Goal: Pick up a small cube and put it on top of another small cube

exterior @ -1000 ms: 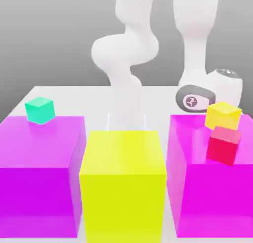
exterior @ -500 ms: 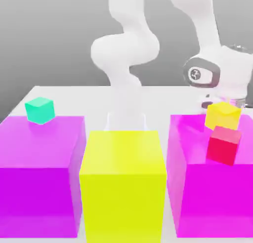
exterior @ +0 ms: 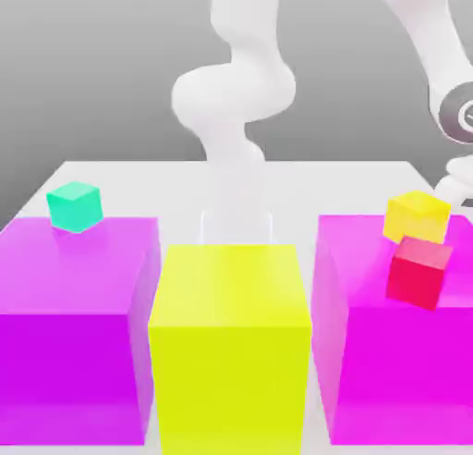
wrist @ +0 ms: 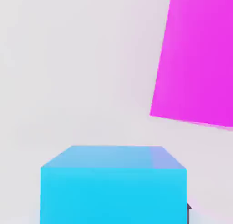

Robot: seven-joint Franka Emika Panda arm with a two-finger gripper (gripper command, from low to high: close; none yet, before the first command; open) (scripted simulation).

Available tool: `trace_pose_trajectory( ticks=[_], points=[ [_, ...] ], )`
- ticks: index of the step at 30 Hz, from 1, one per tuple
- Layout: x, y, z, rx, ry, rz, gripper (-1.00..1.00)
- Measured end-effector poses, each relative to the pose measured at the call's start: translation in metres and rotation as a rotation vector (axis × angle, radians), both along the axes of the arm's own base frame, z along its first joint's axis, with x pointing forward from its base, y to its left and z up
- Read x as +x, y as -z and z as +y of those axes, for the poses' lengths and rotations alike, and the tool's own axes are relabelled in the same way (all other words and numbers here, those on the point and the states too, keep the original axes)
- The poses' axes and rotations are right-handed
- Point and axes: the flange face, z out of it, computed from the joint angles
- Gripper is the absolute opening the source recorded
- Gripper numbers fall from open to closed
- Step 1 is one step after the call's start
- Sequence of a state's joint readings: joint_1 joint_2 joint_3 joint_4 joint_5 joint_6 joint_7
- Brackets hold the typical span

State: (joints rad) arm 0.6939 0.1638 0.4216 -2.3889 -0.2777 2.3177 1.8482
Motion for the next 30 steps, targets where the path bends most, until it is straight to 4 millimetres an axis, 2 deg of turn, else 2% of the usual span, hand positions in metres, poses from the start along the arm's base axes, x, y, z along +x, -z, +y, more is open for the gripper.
trace_pose_trajectory(
  ticks=[2,4,9,10,11,13,14,19,23,24,25,28,29,30],
  points=[
    [0.007,-0.013,0.008,-0.015,-0.042,0.004,-1.00],
    [0.026,-0.035,0.005,-0.021,-0.065,0.009,-1.00],
    [0.080,-0.092,-0.021,-0.027,-0.096,0.027,-1.00],
    [0.083,-0.103,-0.027,-0.023,-0.108,0.032,-1.00],
    [0.076,-0.113,-0.027,-0.018,-0.142,0.036,-1.00],
    [0.105,-0.133,-0.060,0.002,-0.097,0.044,-1.00],
    [0.112,-0.143,-0.073,0.015,-0.091,0.047,-1.00],
    [0.128,-0.194,-0.130,0.101,-0.092,0.056,-1.00],
    [0.131,-0.234,-0.178,0.196,-0.105,0.046,-1.00],
    [0.128,-0.237,-0.186,0.218,-0.106,0.048,-1.00],
    [0.127,-0.232,-0.190,0.230,-0.106,0.049,-1.00],
    [0.126,-0.194,-0.193,0.241,-0.106,0.051,-1.00],
    [0.125,-0.181,-0.193,0.241,-0.106,0.051,1.00],
    [0.125,-0.181,-0.193,0.241,-0.106,0.051,1.00]
  ],
)
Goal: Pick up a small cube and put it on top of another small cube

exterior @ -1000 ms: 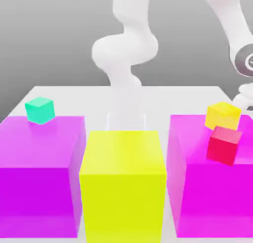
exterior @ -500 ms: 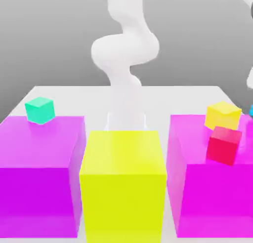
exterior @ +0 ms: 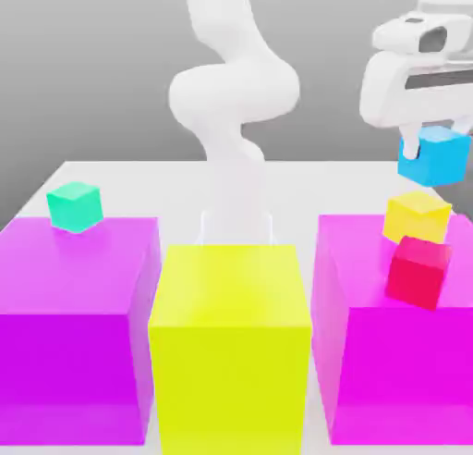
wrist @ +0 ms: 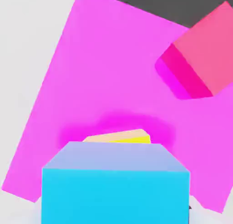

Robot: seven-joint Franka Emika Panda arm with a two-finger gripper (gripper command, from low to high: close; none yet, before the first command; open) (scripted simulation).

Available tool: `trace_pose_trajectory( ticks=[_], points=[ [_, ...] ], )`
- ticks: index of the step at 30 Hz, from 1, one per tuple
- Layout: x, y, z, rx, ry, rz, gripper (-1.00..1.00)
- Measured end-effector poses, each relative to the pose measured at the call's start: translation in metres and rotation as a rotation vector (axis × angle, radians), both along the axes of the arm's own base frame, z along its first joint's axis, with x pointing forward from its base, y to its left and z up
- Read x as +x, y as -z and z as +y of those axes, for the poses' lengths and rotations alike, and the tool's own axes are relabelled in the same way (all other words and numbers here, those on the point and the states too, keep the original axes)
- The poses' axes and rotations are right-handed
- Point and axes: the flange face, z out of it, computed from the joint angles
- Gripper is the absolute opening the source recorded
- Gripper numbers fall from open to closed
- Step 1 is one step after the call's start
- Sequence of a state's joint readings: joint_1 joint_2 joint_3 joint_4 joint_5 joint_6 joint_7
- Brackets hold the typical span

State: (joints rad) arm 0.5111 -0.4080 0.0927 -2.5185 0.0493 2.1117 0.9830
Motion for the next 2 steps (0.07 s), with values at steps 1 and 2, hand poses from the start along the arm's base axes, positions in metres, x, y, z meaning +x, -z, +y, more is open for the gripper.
trace_pose_trajectory(
  ticks=[1,2],
  points=[
    [0.0000,0.0000,0.0000,0.000,0.000,0.000,1.00],
    [0.0000,0.0000,0.0000,0.000,0.000,0.000,1.00]
  ],
)
